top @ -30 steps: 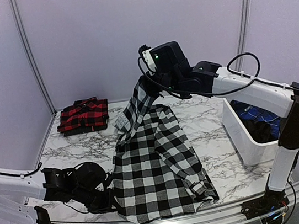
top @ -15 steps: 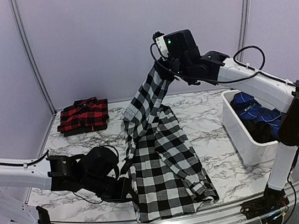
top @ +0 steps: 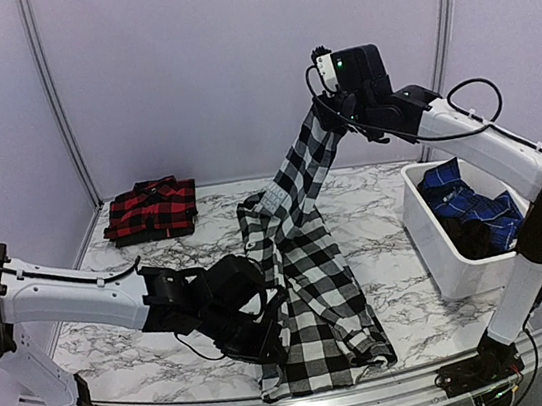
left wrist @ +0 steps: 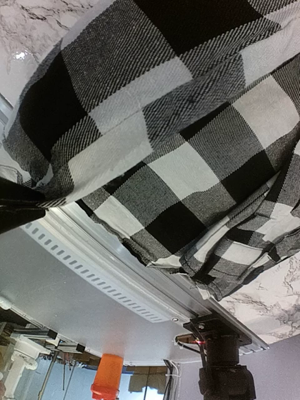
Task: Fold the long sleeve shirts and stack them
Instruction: Fold the corner of the shirt at the center of the board.
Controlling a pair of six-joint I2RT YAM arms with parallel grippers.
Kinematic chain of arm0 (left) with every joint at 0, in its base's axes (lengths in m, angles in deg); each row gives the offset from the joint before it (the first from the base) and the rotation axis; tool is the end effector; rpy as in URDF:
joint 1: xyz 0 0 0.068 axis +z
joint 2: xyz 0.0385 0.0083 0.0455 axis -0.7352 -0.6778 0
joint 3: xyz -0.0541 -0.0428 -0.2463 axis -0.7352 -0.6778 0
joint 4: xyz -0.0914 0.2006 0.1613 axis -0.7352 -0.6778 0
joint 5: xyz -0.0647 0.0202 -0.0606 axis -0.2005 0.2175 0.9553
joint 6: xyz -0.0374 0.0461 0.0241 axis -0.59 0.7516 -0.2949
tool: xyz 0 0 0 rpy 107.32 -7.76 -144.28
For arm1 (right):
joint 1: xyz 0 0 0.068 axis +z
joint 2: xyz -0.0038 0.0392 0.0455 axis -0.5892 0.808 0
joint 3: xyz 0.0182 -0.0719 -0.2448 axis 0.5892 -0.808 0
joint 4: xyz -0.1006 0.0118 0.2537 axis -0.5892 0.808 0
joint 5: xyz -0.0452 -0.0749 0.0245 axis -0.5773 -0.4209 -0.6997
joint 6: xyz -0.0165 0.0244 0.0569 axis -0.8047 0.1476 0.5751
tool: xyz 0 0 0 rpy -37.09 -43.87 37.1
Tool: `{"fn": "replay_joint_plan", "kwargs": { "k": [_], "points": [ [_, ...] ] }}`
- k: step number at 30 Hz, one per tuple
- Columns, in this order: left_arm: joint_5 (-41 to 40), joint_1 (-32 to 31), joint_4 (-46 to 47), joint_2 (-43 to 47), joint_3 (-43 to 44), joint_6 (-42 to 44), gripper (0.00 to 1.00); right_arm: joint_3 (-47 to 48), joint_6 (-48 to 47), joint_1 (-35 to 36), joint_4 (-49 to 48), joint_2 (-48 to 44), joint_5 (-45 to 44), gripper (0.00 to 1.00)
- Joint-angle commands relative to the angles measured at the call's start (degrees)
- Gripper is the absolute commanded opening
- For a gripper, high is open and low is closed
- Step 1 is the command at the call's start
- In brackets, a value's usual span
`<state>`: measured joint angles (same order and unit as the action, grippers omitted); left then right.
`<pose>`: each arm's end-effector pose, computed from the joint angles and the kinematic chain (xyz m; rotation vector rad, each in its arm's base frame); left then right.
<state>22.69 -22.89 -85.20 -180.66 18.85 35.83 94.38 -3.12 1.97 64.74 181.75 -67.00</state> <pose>0.1057 -0.3398 0.1794 0.7832 2.7066 -1.1120 0.3433 0.2368 0.4077 -0.2823 1.8142 -0.0640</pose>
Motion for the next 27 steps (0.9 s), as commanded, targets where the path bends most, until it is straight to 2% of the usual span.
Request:
{"fn": "replay_joint_plan", "kwargs": {
  "k": [1,13,27],
  "points": [
    [2.17,-0.51,-1.73,-3.36,3.02,2.42,0.0,-1.57,-0.17,-0.43,-1.66,-1.6,0.43,0.0],
    [3.6,-0.62,-1.69,-8.36,6.77,3.38,0.0,-2.45,1.87,-0.36,0.66,-2.89,3.48,0.0],
    [5.75,-0.8,-1.63,-14.5,12.73,3.93,0.0,2.67,1.17,-0.37,1.06,0.35,5.76,0.0]
  ]
}}
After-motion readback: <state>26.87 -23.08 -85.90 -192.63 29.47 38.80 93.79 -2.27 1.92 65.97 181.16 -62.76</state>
